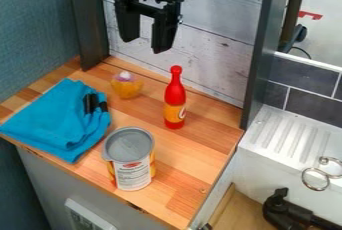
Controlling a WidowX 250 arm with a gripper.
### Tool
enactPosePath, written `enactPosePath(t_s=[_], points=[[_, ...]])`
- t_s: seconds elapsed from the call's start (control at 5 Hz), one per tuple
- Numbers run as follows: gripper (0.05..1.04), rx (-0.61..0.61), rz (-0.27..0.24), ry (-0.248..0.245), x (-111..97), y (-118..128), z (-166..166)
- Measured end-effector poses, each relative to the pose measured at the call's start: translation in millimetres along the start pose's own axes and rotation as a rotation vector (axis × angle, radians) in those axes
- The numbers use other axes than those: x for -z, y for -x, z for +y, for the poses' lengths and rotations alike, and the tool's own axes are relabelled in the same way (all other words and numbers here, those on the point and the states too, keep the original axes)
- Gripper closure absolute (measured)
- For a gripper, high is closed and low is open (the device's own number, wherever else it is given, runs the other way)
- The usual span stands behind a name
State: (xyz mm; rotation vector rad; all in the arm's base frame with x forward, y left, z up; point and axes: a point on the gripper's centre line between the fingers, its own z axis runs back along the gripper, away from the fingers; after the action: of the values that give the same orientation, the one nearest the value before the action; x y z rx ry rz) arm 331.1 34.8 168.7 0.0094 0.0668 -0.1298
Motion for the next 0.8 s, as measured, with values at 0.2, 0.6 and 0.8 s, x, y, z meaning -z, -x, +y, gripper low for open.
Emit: enactPosePath(t_s=[0.2,0.6,0.8], points=[[0.081,0.002,0.034,0.008,12.1,-0.8,-0.6],[0.081,0.016,-0.058,-0.001,30.7,-24.3,2.3],[0.081,0.003,-0.031,0.01,45.1,-28.5,2.3]])
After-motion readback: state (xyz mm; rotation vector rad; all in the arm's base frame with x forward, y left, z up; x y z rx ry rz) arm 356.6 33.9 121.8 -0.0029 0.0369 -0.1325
